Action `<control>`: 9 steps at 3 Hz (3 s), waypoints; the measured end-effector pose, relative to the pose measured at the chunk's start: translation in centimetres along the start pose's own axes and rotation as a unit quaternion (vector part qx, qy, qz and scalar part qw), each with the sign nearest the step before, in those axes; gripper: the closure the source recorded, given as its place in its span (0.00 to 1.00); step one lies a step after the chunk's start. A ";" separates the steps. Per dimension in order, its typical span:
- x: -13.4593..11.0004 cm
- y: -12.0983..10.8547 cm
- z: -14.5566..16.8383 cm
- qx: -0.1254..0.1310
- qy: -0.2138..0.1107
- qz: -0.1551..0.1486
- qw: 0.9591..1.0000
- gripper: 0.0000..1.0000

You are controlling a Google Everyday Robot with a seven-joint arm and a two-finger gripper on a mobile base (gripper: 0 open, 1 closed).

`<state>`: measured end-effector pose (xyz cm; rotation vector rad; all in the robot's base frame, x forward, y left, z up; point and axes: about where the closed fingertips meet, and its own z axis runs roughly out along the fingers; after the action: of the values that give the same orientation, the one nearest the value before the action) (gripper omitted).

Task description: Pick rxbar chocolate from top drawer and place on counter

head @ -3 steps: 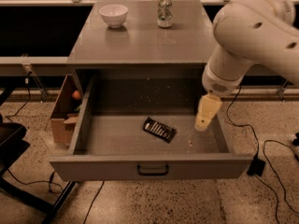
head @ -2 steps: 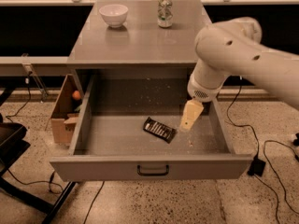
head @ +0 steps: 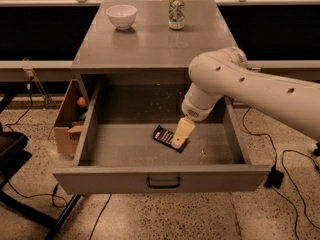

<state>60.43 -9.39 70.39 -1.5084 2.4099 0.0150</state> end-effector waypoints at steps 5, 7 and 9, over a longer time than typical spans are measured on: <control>-0.9 2.2 11.6 -0.040 -0.016 -0.005 0.999 0.50; -0.9 2.2 11.6 -0.040 -0.016 -0.005 0.999 0.96; -1.2 2.0 10.5 -0.040 -0.016 -0.005 0.999 1.00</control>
Offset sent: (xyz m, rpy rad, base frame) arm 0.0219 0.0672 -0.0894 0.1137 -0.0522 0.0722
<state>61.68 -5.73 60.38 -1.5423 2.4038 0.1347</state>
